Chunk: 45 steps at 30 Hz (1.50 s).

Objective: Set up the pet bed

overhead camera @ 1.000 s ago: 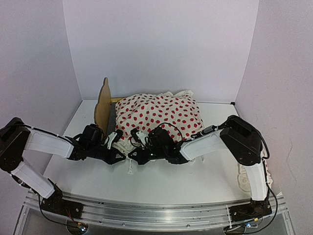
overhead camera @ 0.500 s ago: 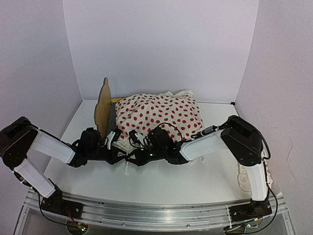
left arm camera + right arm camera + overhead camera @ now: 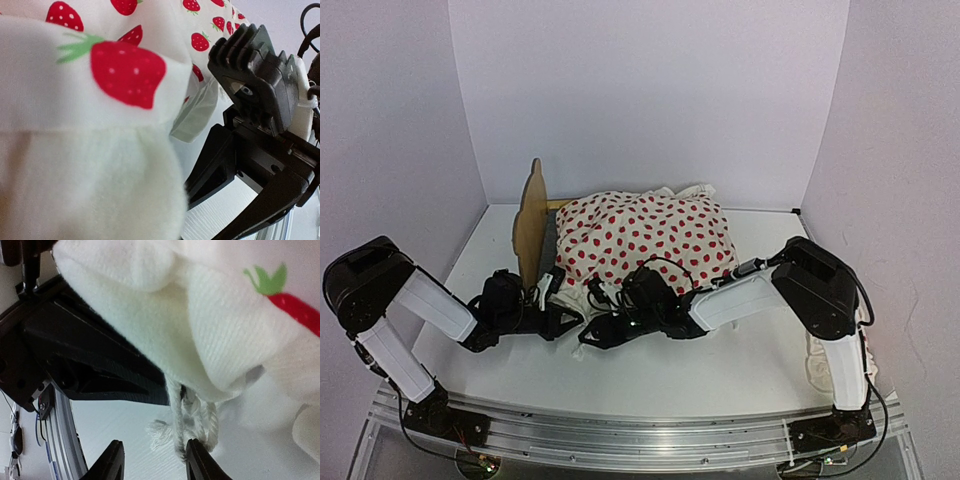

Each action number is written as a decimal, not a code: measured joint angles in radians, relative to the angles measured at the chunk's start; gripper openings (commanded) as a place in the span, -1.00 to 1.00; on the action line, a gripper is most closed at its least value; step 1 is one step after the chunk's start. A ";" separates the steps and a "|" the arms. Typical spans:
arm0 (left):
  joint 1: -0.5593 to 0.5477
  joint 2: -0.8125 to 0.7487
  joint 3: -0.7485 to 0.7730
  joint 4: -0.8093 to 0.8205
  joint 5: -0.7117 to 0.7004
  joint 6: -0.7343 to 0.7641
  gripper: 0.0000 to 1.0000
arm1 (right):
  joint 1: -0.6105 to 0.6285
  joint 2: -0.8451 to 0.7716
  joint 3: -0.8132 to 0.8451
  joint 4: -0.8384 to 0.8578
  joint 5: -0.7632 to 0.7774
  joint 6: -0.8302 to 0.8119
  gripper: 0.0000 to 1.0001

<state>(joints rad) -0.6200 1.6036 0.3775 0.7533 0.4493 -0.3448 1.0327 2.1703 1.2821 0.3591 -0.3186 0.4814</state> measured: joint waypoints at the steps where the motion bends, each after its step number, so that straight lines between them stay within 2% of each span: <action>1: -0.001 0.003 -0.002 0.007 -0.001 0.001 -1.00 | -0.001 -0.005 0.000 -0.016 0.000 -0.007 -0.03; 5: -0.002 0.006 -0.008 0.025 -0.016 0.005 -1.00 | 0.000 -0.071 -0.030 -0.100 -0.001 -0.043 0.10; 8: 0.000 0.006 -0.009 0.032 -0.037 0.007 -1.00 | -0.007 -0.121 -0.053 -0.144 0.000 -0.062 0.07; 10: -0.001 0.006 -0.012 0.035 -0.047 0.011 -1.00 | -0.012 -0.140 -0.059 -0.161 0.001 -0.066 -0.05; 14: -0.001 0.006 -0.013 0.038 -0.061 0.016 -1.00 | -0.033 -0.143 -0.059 -0.179 0.031 -0.060 -0.50; 21: -0.001 0.006 -0.014 0.038 -0.068 0.027 -1.00 | -0.064 -0.095 -0.009 -0.194 0.155 -0.075 -0.74; 33: 0.000 0.008 -0.013 0.038 -0.069 0.031 -1.00 | -0.059 0.039 0.074 -0.094 0.147 -0.078 -0.73; 45: -0.001 0.008 -0.013 0.038 -0.083 0.031 -1.00 | -0.038 0.056 0.063 0.027 0.055 -0.065 -0.71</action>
<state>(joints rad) -0.6206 1.6115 0.3641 0.7910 0.3658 -0.3139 0.9947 2.2259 1.3455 0.3862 -0.2638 0.4160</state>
